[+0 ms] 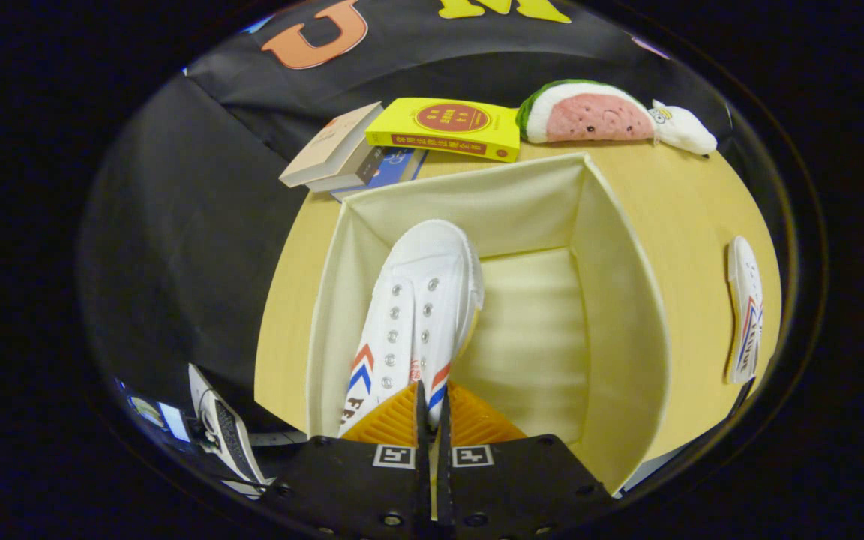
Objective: Open the storage box then place both shoes into the box .Put the left shoe in first, then the right shoe, with the right side of both shoes facing outward in a uniform manner.
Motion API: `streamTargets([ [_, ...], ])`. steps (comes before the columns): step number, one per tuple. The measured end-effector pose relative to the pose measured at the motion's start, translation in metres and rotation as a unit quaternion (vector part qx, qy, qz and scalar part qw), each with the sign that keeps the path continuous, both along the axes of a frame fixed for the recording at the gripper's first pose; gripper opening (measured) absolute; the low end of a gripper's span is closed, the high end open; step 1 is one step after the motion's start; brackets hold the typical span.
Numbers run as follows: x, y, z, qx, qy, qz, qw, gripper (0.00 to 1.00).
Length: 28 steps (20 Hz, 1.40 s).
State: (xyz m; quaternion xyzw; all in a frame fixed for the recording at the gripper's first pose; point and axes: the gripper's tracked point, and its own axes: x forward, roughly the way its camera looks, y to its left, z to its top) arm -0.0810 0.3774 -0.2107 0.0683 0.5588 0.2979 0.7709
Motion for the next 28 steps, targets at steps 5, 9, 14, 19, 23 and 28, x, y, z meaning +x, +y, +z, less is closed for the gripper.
streamTargets([
  [5,0.017,0.0,0.023,0.031,-0.043,0.005,0.999,0.75],
  [9,0.028,-0.035,0.04,0.032,-0.091,-0.005,0.995,0.9],
  [14,0.043,-0.107,0.074,0.032,-0.177,-0.021,0.983,0.93],
  [19,0.069,-0.204,0.114,0.028,-0.25,-0.063,0.966,0.94],
  [23,0.092,-0.285,0.112,0.006,-0.277,-0.088,0.957,0.95],
  [28,0.115,-0.367,0.059,-0.019,-0.255,-0.12,0.959,0.95],
])
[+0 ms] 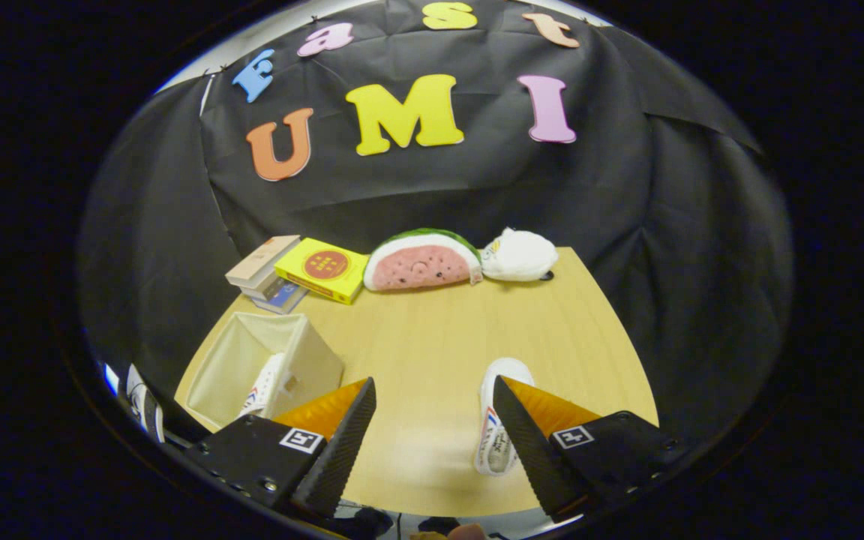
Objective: Open the storage box then place both shoes into the box .Put the left shoe in first, then the right shoe, with the right side of both shoes facing outward in a uniform manner.
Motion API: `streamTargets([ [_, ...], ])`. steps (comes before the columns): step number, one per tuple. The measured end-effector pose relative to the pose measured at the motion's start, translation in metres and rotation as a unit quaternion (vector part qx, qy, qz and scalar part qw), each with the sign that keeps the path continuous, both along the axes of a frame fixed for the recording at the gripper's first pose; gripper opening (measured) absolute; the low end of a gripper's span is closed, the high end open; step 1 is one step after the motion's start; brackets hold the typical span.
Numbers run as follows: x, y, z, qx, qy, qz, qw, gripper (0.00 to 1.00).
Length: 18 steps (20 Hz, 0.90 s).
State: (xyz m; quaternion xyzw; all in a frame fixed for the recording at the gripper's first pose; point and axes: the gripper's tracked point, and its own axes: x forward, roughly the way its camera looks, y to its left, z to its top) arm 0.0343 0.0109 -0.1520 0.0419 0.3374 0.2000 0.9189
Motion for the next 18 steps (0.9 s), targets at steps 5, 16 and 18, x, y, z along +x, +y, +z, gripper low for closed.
streamTargets([
  [5,0.022,-0.051,-0.07,-0.029,0.046,-0.025,0.998,0.95],
  [16,0.052,-0.057,-0.187,-0.068,0.159,0.001,0.985,0.95],
  [18,0.059,-0.054,-0.195,-0.065,0.17,0.006,0.983,0.95],
])
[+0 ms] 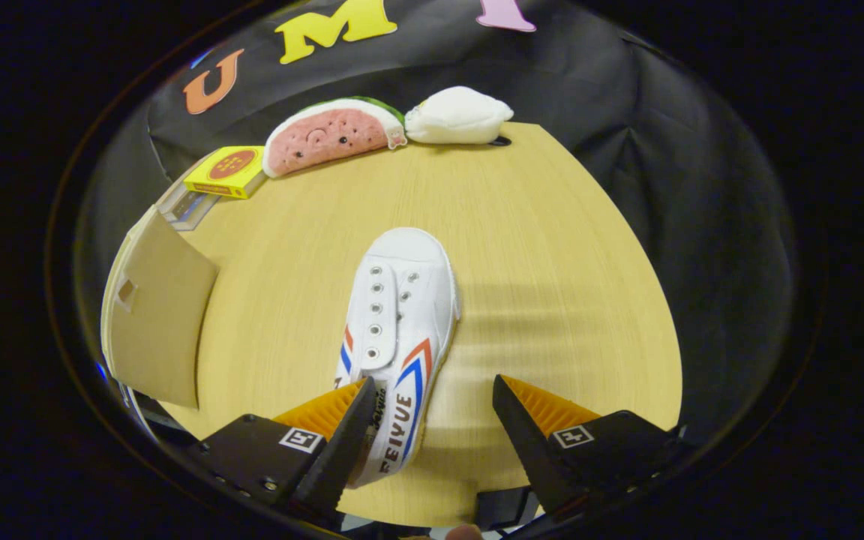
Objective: Open the storage box then place both shoes into the box .Put the left shoe in first, then the right shoe, with the right side of both shoes facing outward in a uniform manner.
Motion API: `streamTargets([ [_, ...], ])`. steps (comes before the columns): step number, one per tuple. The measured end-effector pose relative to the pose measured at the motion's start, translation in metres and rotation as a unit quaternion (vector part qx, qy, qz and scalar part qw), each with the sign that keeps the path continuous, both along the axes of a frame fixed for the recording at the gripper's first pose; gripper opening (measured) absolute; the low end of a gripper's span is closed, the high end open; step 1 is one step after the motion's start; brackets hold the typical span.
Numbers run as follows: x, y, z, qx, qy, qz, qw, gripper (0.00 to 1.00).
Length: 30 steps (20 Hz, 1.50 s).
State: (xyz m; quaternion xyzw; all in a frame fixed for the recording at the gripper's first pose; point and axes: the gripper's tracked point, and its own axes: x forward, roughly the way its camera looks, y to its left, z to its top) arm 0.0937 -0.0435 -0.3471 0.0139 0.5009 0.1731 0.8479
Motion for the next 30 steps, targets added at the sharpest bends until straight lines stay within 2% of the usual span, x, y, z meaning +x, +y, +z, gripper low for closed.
streamTargets([
  [2,0.004,0.005,-0.006,0.011,0.017,0.001,1.0,0.92],
  [3,0.002,0.009,-0.008,0.025,0.035,0.002,0.999,0.8],
  [4,0.002,0.012,-0.007,0.04,0.046,0.0,0.998,0.77],
  [7,0.003,0.018,-0.007,0.081,0.094,-0.02,0.992,0.38],
  [8,0.002,0.018,-0.01,0.086,0.1,-0.027,0.991,0.38],
  [9,0.004,0.014,-0.008,0.094,0.106,-0.035,0.989,0.27],
  [11,0.003,0.011,-0.006,0.1,0.112,-0.041,0.988,0.15],
  [12,0.002,0.012,-0.004,0.105,0.112,-0.049,0.987,0.15],
  [13,-0.001,0.011,-0.002,0.102,0.112,-0.048,0.987,0.01],
  [23,-0.046,0.012,0.057,0.145,0.096,-0.082,0.981,0.01],
  [30,-0.083,0.067,0.143,0.164,0.067,-0.061,0.982,0.01],
])
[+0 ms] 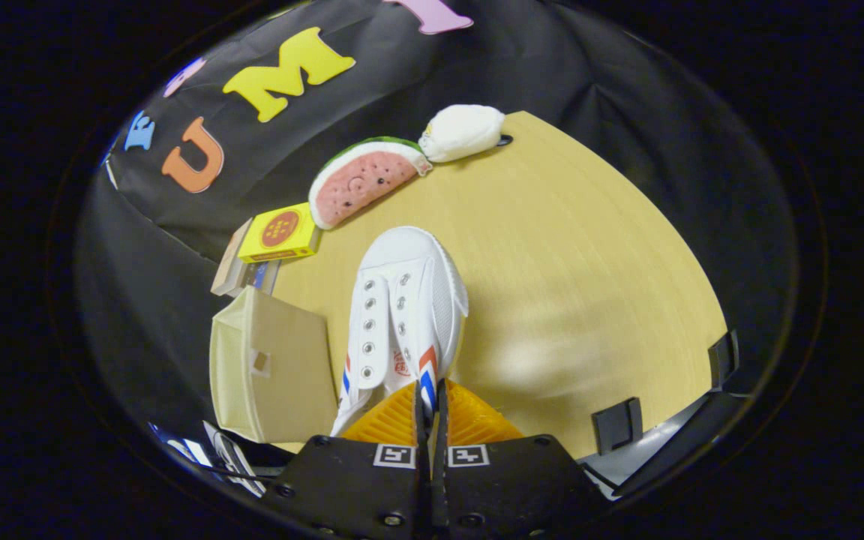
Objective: Open the storage box then place both shoes into the box .Put the left shoe in first, then the right shoe, with the right side of both shoes facing outward in a uniform manner.
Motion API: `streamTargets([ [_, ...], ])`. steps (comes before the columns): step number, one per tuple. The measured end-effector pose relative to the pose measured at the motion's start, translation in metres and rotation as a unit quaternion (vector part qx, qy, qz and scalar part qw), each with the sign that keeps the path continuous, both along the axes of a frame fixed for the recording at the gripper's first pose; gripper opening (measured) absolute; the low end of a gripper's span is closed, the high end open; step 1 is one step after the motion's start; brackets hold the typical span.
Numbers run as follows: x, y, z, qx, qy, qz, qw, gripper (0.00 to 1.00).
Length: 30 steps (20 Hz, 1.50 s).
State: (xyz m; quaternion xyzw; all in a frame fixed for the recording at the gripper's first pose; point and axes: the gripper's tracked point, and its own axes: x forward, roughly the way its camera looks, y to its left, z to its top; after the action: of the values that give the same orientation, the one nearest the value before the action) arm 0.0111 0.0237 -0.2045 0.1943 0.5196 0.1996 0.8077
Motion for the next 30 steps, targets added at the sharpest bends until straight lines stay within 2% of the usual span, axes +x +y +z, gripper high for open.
streamTargets([
  [8,-0.039,0.134,0.092,0.024,-0.041,0.055,0.997,0.01],
  [11,-0.054,0.186,0.102,0.02,-0.05,0.07,0.996,0.01],
  [14,-0.062,0.226,0.091,0.002,-0.054,0.077,0.996,0.01],
  [19,-0.065,0.254,0.051,-0.066,-0.068,0.093,0.991,0.01],
  [22,-0.063,0.255,0.034,-0.096,-0.067,0.087,0.989,0.01],
  [30,-0.065,0.258,0.02,-0.119,-0.072,0.091,0.986,0.01],
])
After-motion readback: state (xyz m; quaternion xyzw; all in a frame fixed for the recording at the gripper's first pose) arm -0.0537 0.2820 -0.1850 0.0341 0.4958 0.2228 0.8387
